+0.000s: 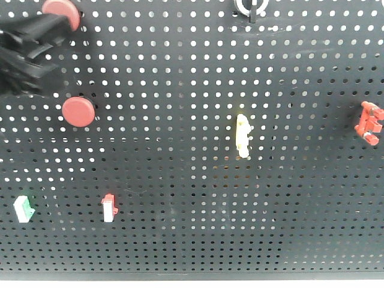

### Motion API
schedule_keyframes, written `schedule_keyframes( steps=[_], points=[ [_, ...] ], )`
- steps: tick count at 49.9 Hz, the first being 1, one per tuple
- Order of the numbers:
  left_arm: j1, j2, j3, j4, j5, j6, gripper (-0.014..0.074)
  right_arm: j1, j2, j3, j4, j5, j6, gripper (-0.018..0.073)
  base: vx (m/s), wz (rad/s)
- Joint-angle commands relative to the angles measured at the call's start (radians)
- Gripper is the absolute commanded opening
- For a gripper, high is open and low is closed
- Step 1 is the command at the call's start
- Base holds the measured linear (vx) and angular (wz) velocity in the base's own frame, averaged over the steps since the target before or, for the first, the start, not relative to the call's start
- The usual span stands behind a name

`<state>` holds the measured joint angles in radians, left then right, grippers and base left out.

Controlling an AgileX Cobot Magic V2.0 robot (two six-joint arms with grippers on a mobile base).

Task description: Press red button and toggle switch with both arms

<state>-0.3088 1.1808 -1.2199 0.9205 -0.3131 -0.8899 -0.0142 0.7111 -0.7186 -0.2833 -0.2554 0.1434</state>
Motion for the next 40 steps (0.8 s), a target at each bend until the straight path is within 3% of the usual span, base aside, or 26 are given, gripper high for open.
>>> schedule_keyframes(
  steps=[1,23,40],
  points=[
    [-0.003,0.01,-0.048,-0.026,0.005,-0.011,0.0002,-0.007,0.002,-0.035,0.0,-0.076,-0.001,0.0,0.0,0.0],
    [-0.003,0.043,-0.087,-0.026,-0.015,-0.011,0.0002,-0.007,0.002,-0.035,0.0,-0.075,-0.001,0.0,0.0,0.0],
    [-0.003,-0.123,0.029,-0.021,0.0,-0.009,0.0002,-0.007,0.002,-0.035,0.0,-0.075,-0.001,0.0,0.0,0.0]
  ],
)
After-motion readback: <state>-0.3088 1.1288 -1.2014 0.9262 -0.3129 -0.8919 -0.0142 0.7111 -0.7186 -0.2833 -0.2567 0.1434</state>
